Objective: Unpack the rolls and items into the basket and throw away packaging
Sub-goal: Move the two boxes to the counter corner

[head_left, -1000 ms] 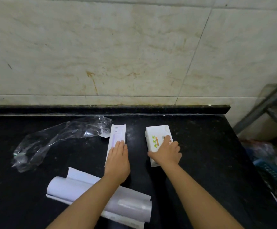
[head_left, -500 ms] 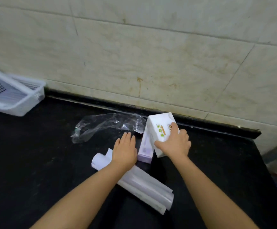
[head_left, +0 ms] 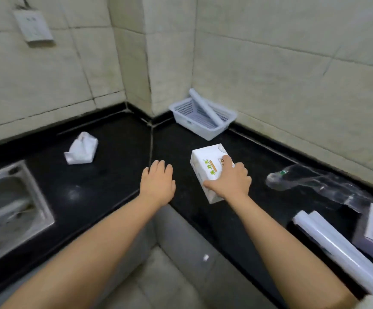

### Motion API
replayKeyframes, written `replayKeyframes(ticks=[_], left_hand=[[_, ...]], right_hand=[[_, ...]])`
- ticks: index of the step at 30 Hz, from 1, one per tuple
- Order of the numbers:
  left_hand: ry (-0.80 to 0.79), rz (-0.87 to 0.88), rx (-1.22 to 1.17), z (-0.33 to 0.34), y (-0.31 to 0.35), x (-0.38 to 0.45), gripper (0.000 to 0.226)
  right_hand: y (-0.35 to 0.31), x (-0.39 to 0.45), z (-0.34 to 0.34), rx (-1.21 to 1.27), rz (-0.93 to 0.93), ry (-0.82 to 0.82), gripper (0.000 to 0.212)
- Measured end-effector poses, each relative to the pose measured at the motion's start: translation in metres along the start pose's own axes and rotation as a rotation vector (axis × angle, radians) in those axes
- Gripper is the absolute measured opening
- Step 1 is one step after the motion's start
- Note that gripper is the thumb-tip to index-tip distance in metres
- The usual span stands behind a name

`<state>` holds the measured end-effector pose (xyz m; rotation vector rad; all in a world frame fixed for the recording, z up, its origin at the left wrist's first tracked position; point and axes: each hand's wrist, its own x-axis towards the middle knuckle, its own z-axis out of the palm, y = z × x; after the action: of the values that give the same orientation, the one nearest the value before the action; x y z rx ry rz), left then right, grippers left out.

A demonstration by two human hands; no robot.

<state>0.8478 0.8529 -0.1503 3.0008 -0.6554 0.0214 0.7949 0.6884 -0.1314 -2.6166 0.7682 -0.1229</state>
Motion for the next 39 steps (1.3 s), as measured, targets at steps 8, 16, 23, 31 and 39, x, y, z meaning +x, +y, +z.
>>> replayKeyframes(ticks=[8, 16, 23, 31, 39], left_hand=[[-0.067, -0.326, -0.039, -0.006, -0.192, -0.008, 0.045], [-0.101, -0.479, -0.031, 0.009, -0.317, 0.045, 0.049], [-0.131, -0.499, -0.06, 0.019, -0.383, 0.134, 0.045], [-0.257, -0.418, -0.106, 0.036, -0.409, 0.203, 0.04], [-0.258, -0.44, -0.172, 0.067, -0.401, 0.26, 0.046]], right_hand=[[-0.176, 0.008, 0.096, -0.071, -0.259, -0.151, 0.084], [-0.295, 0.089, 0.174, -0.099, -0.365, -0.215, 0.083], [-0.358, 0.187, 0.219, -0.115, -0.343, -0.221, 0.082], [-0.371, 0.253, 0.232, -0.217, -0.312, -0.226, 0.077], [-0.365, 0.338, 0.248, -0.314, -0.347, -0.224, 0.077]])
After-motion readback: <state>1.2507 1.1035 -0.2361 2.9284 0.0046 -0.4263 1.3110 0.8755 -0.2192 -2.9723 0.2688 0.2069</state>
